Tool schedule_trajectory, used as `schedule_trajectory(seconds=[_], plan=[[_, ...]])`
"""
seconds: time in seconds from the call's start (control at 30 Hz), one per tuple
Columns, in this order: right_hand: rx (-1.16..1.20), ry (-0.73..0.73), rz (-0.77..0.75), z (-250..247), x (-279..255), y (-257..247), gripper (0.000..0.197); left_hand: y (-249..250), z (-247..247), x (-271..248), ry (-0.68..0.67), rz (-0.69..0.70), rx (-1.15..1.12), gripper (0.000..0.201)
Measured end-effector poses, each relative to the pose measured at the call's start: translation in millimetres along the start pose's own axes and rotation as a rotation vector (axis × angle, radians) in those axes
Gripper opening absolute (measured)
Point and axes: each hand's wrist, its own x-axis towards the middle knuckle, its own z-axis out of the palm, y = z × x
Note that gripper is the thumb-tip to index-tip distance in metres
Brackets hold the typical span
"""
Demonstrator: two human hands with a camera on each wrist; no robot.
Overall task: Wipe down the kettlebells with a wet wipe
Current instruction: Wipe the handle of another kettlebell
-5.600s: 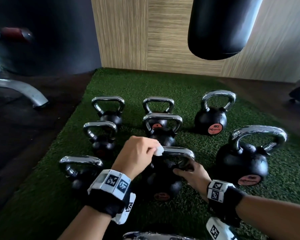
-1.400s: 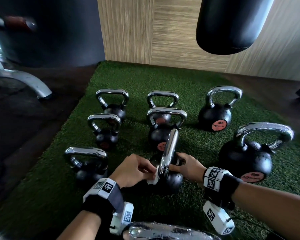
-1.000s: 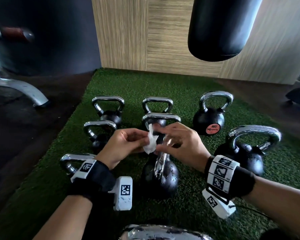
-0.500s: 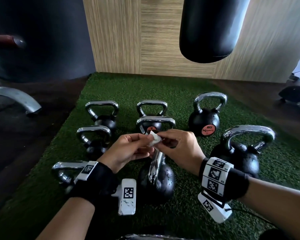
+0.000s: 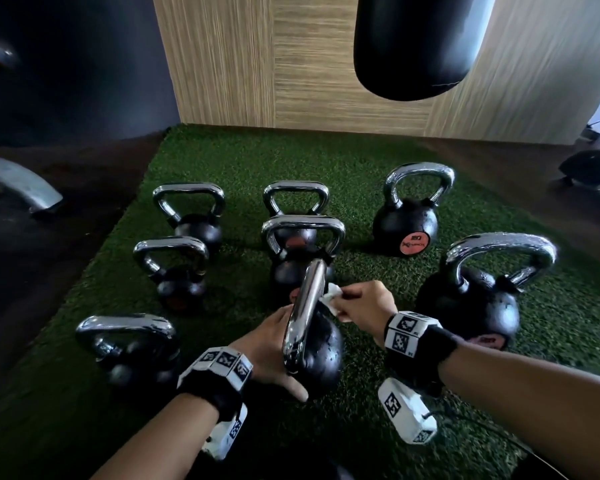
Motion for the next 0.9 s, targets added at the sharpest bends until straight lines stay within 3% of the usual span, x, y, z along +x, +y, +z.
schedule_trajectory(seconds=[0.13, 0.23, 0.37, 0.53, 0.73, 0.8, 0.9], plan=[[0.042, -0.023, 0.035, 16.7, 2.3, 1.5, 0.007, 0.8, 1.5, 2.0, 0.011, 0.030, -0.009, 0.139], [0.084, -0.008, 0.037, 19.3, 3.1, -3.4, 0.010, 0.3, 2.2, 1.8, 0.034, 0.019, -0.056, 0.135], [0.108, 0.139, -0.105, 12.6, 11.2, -15.1, 0.009, -5.8, 4.9, 2.0, 0.055, 0.009, -0.166, 0.129], [0.055, 0.088, -0.154, 10.5, 8.9, -15.4, 0.006, -6.9, 3.7, 3.8, 0.041, -0.003, -0.092, 0.132], [-0.186, 0.251, -0.554, -2.5, 0.6, -25.9, 0.025, -11.8, 1.4, 3.1, 0.017, 0.015, -0.198, 0.123], [-0.225, 0.242, -0.689, -3.7, -7.8, -24.0, 0.029, -12.9, -1.0, 3.9, -0.006, 0.037, -0.176, 0.121], [-0.246, 0.203, -0.748, -11.2, -9.3, -28.3, 0.027, -12.7, -4.7, 5.6, -0.007, 0.036, -0.137, 0.118]])
